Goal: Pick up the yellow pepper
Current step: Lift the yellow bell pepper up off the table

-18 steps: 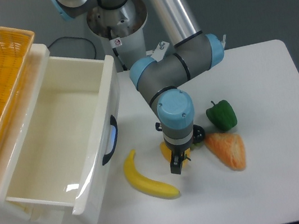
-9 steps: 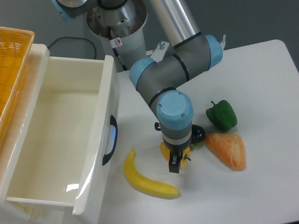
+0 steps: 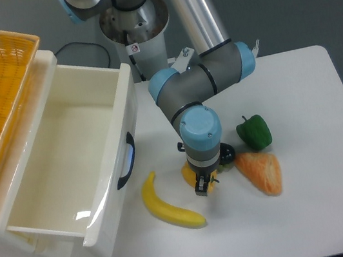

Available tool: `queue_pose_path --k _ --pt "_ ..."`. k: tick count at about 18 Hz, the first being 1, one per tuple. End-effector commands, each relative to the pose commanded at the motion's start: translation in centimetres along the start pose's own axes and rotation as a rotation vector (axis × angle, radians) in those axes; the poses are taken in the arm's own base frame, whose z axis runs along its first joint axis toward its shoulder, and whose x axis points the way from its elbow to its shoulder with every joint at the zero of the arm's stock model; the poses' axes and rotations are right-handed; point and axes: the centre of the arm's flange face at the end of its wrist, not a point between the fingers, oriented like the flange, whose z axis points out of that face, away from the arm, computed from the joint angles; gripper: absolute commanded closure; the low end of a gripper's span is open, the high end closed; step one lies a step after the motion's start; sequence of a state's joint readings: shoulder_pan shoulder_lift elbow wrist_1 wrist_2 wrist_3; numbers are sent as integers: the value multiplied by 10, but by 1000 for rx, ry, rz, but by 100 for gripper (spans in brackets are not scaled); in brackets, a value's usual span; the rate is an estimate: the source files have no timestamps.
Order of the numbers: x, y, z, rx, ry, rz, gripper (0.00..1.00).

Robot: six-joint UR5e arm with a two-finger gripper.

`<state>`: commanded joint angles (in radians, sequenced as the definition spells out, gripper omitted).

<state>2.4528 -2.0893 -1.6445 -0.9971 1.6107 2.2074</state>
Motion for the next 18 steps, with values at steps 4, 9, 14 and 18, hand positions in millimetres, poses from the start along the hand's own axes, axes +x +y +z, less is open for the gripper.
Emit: queue_pose_path --k 4,9,14,18 --pt "-5 4 -20 -2 -16 -31 57" --pt "-7 10 -70 32 -2 -124 57" --pt "18 28 -118 134 -41 -241 57" --pt "31 26 -136 144 -21 -334 57"
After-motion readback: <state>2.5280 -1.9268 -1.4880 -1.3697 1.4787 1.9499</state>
